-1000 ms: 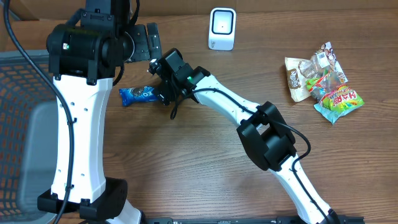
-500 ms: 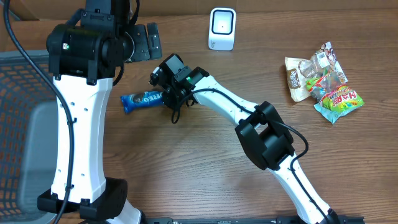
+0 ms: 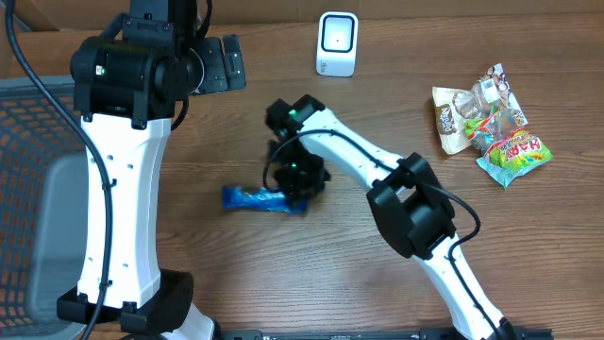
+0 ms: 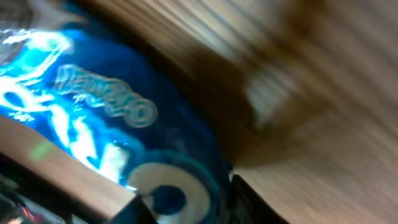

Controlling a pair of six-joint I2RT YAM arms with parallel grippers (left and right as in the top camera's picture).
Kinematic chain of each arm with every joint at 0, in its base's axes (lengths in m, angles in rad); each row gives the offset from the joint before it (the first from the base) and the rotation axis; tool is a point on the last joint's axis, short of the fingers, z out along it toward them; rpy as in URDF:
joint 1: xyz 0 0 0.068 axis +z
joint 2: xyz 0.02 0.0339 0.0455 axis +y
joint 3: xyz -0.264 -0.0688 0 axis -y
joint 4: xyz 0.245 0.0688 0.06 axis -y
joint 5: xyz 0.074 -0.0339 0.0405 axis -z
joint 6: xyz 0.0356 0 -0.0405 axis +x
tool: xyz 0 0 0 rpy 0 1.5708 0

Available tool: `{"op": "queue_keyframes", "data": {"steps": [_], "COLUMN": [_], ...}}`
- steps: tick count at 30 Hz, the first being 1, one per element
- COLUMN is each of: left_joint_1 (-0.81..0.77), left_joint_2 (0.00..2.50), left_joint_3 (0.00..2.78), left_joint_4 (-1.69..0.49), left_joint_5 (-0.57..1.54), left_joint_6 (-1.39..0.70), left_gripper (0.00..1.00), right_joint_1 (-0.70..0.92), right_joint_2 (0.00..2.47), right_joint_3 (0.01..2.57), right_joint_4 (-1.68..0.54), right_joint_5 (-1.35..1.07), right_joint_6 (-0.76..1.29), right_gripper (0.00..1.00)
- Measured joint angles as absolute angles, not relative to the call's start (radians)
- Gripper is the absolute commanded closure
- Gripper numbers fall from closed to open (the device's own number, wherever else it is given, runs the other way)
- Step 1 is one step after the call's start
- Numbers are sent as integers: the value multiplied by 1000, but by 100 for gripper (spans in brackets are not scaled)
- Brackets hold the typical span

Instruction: Scan the item barcode

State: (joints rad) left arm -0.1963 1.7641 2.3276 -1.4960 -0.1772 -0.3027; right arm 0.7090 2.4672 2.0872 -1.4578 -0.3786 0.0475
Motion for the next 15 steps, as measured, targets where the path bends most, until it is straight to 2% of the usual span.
{"op": "queue_keyframes", "data": {"steps": [5, 11, 15], "left_joint_1": [-196, -196, -196], "left_joint_2": [1764, 1764, 1764], "left_joint_3": [2328, 2328, 2328], "left_joint_4": [-1496, -1496, -1496], "left_joint_5": [-177, -177, -177], "left_joint_6": [-303, -303, -303], "left_gripper": [0, 0, 0], "right_joint_1": [600, 404, 356], "right_joint_2": [2466, 2462, 2462], "right_joint_3": [2084, 2085, 2118], "right_joint_4": [-1527, -1519, -1563], "right_joint_5": [-308, -364, -443], "right_joint_6": [91, -37, -141], "right_gripper": [65, 47, 44]}}
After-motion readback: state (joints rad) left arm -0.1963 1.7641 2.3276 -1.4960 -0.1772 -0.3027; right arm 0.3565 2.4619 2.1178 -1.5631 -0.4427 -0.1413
